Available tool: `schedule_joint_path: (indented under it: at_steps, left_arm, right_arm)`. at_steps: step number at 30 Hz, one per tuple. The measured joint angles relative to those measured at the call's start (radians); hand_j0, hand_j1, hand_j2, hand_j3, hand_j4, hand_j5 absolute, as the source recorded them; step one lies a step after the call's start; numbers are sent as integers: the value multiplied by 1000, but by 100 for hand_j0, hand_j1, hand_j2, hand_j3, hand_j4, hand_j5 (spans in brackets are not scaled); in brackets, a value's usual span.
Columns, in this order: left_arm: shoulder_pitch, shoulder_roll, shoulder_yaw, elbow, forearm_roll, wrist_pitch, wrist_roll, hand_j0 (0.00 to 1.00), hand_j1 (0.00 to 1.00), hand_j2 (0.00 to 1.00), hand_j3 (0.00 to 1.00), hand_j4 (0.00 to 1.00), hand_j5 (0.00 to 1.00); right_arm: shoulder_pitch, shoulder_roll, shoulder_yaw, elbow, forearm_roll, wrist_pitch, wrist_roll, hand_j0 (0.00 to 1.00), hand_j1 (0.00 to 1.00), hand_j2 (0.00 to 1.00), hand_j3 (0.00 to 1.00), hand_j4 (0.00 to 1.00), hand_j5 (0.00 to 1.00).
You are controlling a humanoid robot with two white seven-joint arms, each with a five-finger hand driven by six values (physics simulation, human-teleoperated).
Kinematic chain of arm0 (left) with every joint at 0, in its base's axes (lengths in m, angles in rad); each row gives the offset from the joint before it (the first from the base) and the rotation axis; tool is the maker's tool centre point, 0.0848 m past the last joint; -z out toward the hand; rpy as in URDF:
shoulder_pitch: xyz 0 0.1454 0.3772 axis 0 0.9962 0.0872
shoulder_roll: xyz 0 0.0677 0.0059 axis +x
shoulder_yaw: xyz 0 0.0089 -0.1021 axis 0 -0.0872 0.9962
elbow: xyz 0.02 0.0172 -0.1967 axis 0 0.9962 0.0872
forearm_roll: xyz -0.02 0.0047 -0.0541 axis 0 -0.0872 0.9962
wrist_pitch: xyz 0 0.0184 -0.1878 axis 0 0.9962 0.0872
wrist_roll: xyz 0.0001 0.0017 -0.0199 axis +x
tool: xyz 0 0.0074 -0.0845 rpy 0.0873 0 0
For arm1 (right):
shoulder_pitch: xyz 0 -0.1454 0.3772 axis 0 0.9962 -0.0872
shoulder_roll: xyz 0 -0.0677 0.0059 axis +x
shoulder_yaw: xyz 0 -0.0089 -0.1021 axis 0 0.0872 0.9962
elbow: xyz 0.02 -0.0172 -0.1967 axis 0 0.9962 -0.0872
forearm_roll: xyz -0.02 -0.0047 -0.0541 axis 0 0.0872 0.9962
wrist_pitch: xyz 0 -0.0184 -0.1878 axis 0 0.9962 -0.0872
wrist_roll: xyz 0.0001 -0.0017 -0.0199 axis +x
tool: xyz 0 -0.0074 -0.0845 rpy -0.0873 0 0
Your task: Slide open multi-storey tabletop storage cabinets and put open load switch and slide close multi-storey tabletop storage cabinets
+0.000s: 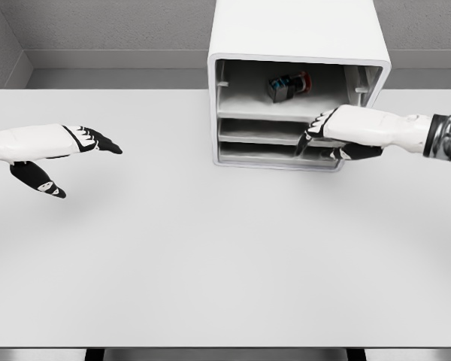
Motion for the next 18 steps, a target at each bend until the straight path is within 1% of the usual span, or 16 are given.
schedule_joint_path:
  at_steps: [3,4,5,7,9,11,14,18]
  left_arm:
    - [0,0,-1,0,0,0,0,100,100,100,100,100,100]
    - [0,0,-1,0,0,0,0,100,100,100,100,100,100]
    - [0,1,-1,0,0,0,0,100,100,100,100,100,100]
    - [11,9,-7,2,1,0,0,100,100,100,100,100,100]
    - [14,19,-30,7,1,0,0,100,100,100,100,100,100]
    - [14,25,-42,8,1,0,0,100,100,100,100,100,100]
    - [14,29,-50,8,1,0,0,100,100,100,100,100,100]
    - [14,30,-54,9,0,0,0,100,100,100,100,100,100]
  right_arm:
    - [0,1,3,0,2,0,0,61,61,61,61,61,61]
    - [5,0,4,-10,3,0,0,67,67,67,67,67,67]
    - [32,-2,5,-35,6,-1,0,75,75,75,75,75,75]
    - [72,-27,2,-113,11,-1,0,100,100,100,100,100,100]
    - [98,-53,0,-177,12,-1,0,100,100,100,100,100,100]
    - [97,-67,-1,-211,12,0,0,100,100,100,100,100,100]
    - [98,-76,-1,-234,13,0,0,100,100,100,100,100,100]
    - [100,-80,3,-244,13,0,0,100,100,100,100,100,100]
